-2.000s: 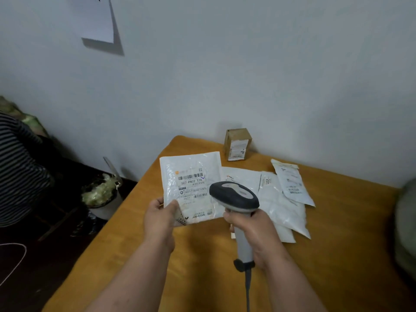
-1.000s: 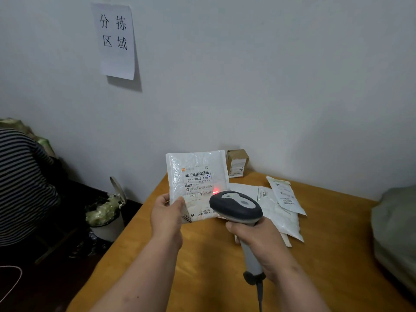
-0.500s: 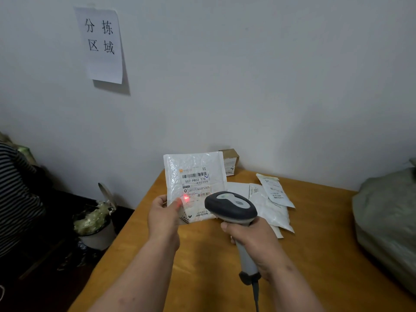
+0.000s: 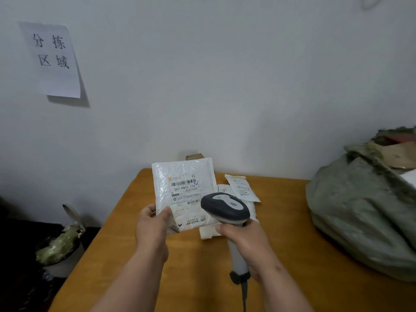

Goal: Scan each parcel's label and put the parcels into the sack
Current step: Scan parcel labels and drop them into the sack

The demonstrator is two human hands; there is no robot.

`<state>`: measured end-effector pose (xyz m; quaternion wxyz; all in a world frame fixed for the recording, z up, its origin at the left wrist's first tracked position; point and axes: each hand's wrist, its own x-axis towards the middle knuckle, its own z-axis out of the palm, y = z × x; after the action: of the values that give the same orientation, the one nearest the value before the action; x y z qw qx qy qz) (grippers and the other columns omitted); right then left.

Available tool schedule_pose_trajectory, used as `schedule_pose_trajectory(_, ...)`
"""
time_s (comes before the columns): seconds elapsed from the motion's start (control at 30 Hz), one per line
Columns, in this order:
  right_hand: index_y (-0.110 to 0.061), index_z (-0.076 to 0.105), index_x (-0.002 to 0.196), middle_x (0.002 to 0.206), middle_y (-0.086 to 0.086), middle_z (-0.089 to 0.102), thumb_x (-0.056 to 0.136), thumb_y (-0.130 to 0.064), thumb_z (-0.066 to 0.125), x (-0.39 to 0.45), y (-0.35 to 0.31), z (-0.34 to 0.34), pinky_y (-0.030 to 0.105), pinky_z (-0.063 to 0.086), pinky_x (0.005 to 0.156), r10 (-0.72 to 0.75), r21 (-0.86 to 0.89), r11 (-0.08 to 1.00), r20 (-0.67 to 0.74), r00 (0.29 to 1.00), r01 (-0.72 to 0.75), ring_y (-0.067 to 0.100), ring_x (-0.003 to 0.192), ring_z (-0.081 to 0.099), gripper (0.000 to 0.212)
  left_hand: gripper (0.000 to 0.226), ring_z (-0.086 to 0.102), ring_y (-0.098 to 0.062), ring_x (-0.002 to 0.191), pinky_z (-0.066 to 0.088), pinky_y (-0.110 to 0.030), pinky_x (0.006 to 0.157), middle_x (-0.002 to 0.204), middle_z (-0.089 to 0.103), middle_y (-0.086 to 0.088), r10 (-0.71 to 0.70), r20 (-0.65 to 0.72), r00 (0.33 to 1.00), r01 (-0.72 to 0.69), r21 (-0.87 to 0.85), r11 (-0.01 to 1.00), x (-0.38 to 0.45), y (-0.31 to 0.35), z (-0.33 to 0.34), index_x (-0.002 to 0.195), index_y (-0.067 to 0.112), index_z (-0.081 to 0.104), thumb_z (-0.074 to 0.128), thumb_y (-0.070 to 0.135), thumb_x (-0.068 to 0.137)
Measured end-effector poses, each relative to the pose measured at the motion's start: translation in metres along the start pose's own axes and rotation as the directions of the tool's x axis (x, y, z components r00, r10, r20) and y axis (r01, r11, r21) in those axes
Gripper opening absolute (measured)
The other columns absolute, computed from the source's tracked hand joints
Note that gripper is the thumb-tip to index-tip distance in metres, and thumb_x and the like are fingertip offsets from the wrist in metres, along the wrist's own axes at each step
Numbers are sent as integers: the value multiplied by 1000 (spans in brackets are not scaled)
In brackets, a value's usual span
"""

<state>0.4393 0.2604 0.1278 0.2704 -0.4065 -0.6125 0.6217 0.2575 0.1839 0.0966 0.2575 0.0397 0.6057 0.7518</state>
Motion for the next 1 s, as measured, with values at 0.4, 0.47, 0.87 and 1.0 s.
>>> schedule_pose_trajectory(0.4,-21,76,101,87,0,78,60,-27,87,-62,12,-207,25,55,63,-27,176,982,-219,975,67,17,79,72,42,16,75,-34,82,59,-38,55,92,77,-14,-180,461,869,198,8,980,-143,-50,173,113,14,60,59,9,97)
schedule_pose_trajectory(0.47,-19,75,102,86,1,78,69,-22,88,-74,14,-246,23,54,63,-71,138,984,-287,955,115,17,83,73,35,15,76,-31,82,61,-38,58,91,78,-10,-168,512,842,174,37,984,-168,-64,202,111,17,62,58,11,98)
schedule_pose_trajectory(0.87,-22,65,126,98,-17,76,78,-7,84,-107,10,-392,15,54,70,-259,22,908,-755,602,419,-5,85,71,54,43,57,-4,100,43,-20,70,113,60,12,-16,749,662,-314,296,902,-244,-106,335,138,48,48,58,32,99)
schedule_pose_trajectory(1.0,-20,63,133,109,-15,72,76,-14,85,-111,7,-422,16,55,74,-285,-40,896,-816,503,443,-10,87,68,61,55,54,-3,106,44,-23,83,126,56,10,-16,855,519,-434,280,856,-259,-108,370,148,50,34,56,39,99)
